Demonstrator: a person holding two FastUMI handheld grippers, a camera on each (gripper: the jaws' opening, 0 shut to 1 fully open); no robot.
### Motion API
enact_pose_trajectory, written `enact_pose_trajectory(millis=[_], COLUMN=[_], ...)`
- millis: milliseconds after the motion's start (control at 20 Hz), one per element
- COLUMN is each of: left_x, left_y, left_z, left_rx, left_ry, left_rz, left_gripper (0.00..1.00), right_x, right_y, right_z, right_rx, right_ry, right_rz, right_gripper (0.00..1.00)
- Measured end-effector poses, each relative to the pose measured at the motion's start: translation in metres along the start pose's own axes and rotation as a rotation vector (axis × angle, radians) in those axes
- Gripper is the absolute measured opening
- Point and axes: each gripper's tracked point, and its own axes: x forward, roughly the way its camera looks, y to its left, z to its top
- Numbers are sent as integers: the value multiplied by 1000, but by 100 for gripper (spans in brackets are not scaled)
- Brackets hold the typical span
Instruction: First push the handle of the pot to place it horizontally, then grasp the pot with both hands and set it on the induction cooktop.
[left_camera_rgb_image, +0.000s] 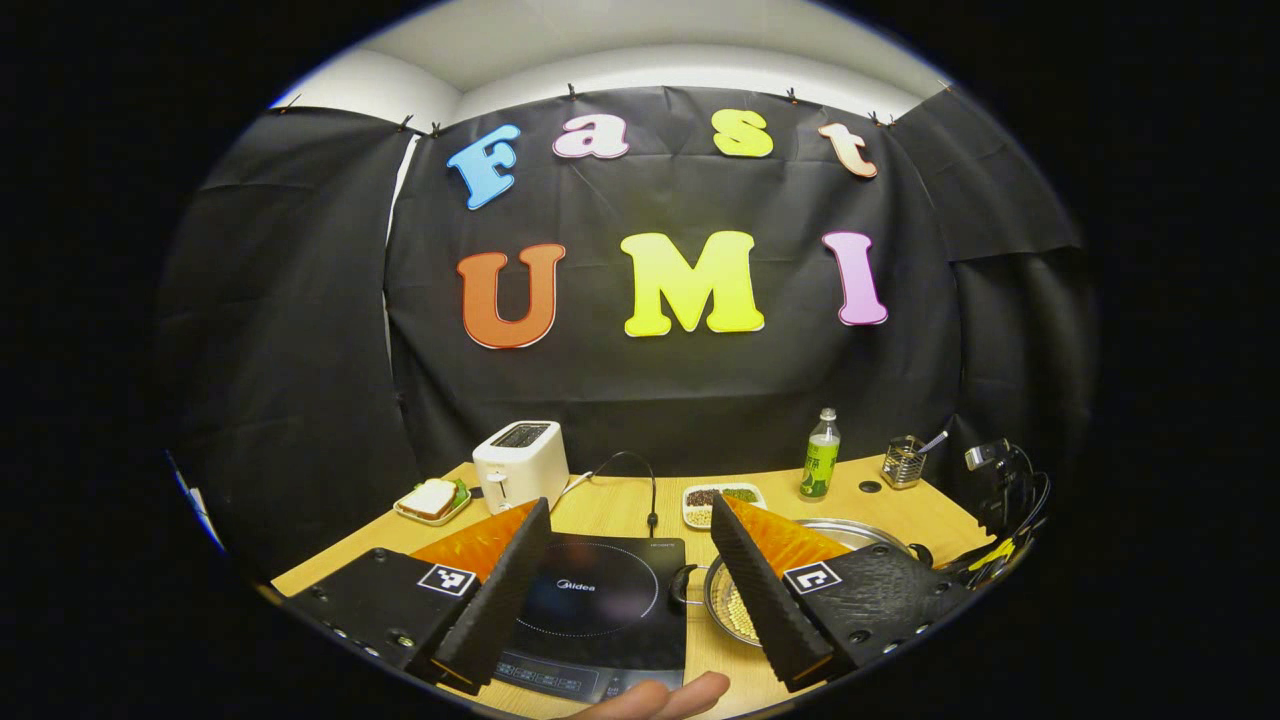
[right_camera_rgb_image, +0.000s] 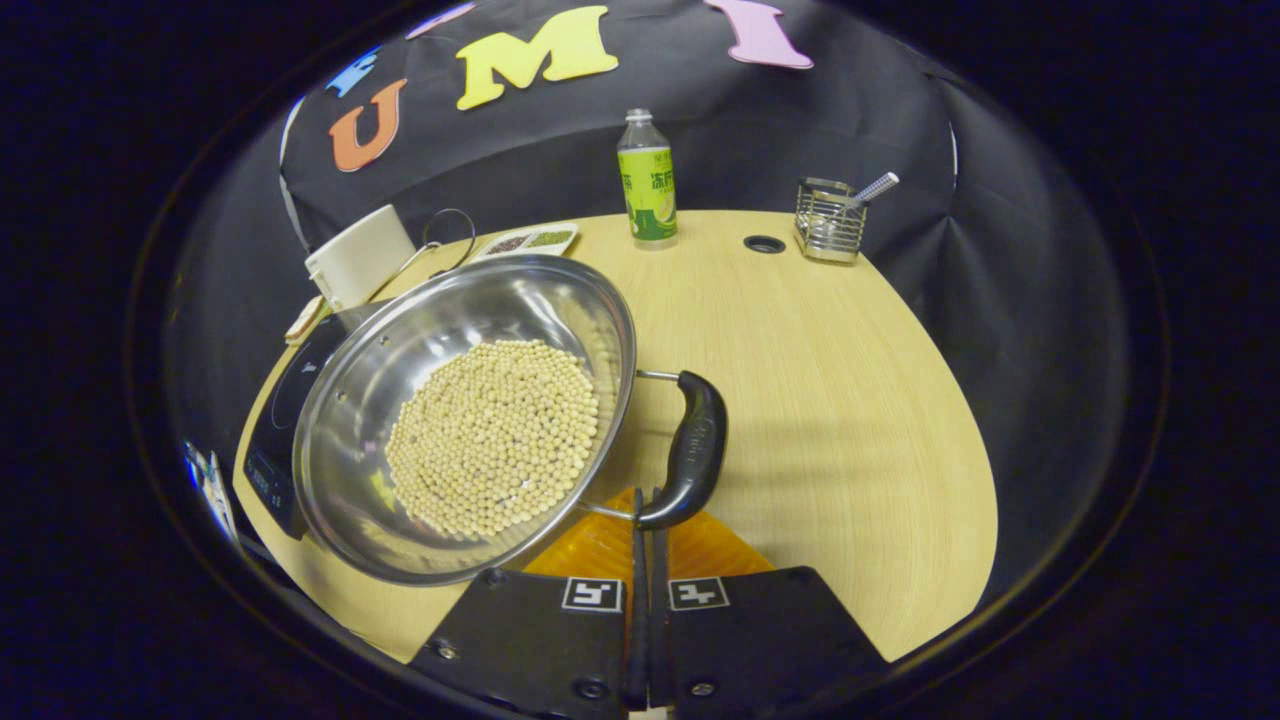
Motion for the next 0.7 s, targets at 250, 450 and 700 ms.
enact_pose_trajectory(millis=[250, 450, 700], left_x=[9, 14, 23], left_y=[-7, -16, -35], left_z=[-19, -38, -60], left_rx=[-26, -32, -39], left_ry=[60, 121, 185], left_rz=[-29, -55, -92], left_gripper=[96, 96, 96], right_x=[5, 6, -5], right_y=[-9, -12, -19], right_z=[12, 18, 29], right_rx=[15, 13, 11], right_ry=[-25, -64, -155], right_rz=[-27, -30, -45], right_gripper=[1, 1, 4])
